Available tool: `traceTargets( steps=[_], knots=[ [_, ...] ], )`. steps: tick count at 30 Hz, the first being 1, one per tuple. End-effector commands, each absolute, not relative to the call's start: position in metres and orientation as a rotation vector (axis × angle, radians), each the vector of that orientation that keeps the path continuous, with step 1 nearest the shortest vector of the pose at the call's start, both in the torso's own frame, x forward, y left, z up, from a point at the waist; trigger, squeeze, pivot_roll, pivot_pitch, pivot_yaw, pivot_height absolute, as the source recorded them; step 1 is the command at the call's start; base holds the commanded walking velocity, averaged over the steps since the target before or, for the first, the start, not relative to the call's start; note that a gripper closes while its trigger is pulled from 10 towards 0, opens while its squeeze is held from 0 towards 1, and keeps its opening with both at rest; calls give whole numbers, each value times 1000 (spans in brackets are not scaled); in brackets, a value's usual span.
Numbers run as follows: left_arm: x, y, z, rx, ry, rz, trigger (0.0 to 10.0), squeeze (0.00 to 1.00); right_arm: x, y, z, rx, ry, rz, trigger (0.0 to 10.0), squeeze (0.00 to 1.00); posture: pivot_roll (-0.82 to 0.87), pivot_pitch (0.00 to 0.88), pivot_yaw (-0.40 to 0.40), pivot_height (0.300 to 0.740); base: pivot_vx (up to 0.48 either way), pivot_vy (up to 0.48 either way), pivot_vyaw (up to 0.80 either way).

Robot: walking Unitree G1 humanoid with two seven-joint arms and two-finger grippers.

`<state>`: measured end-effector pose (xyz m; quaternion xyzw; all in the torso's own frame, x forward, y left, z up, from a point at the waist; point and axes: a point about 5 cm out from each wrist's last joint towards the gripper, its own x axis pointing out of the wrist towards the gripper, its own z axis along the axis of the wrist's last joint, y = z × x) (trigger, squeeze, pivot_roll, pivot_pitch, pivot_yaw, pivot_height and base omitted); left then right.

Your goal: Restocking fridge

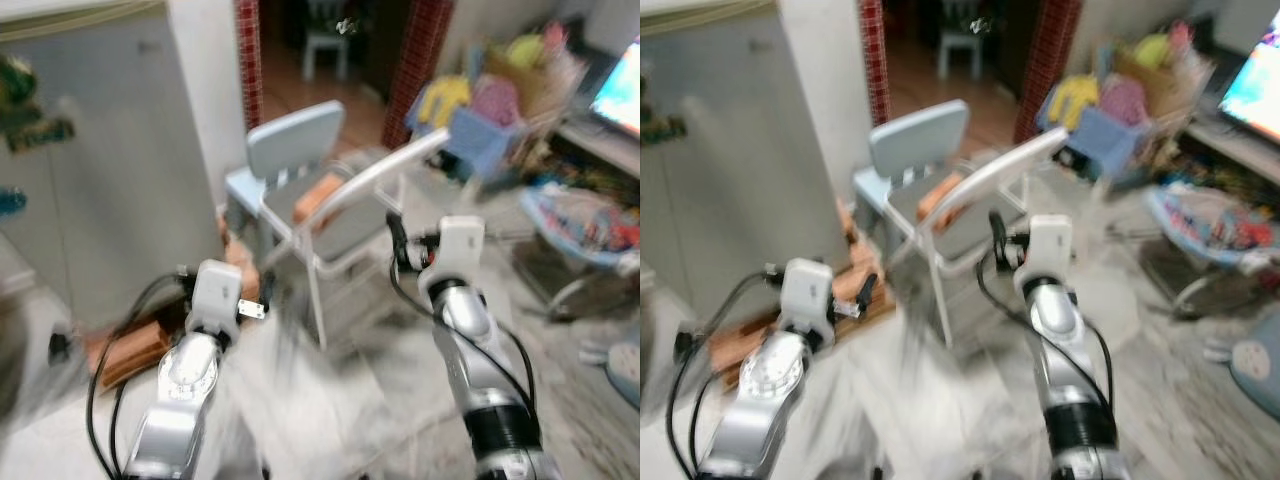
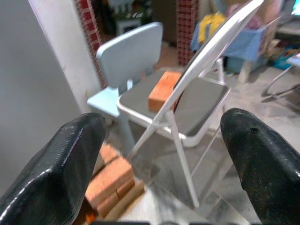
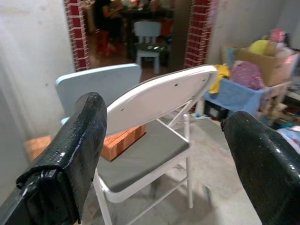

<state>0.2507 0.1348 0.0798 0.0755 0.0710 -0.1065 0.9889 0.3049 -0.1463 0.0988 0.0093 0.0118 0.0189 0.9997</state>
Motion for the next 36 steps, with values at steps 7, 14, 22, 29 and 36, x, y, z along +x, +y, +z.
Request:
traceTargets(
  steps=[7, 14, 22, 29, 36],
  knots=[
    [250, 142, 81, 169, 145, -193, 10000, 0, 307, -138, 107, 30, -8, 54, 10000, 0, 97, 19, -39, 740, 0, 196, -800],
    [251, 141, 82, 167, 129, -201, 10000, 0, 307, -138, 107, 29, -7, 50, 10000, 0, 95, 23, -40, 740, 0, 0, -800],
    [252, 144, 82, 141, 140, -173, 10000, 0, 307, -138, 106, 27, -5, 50, 10000, 0, 97, 25, -40, 740, 0, 78, -800],
    [253, 142, 81, 156, 148, -179, 10000, 0, 307, -135, 107, 53, -6, 78, 10000, 0, 98, 25, -41, 740, 0, 479, -114],
    [254, 142, 83, 184, 135, -185, 10000, 0, 308, -131, 107, 73, 2, 113, 10000, 0, 103, 21, -43, 740, 0, 476, 0]
  ],
)
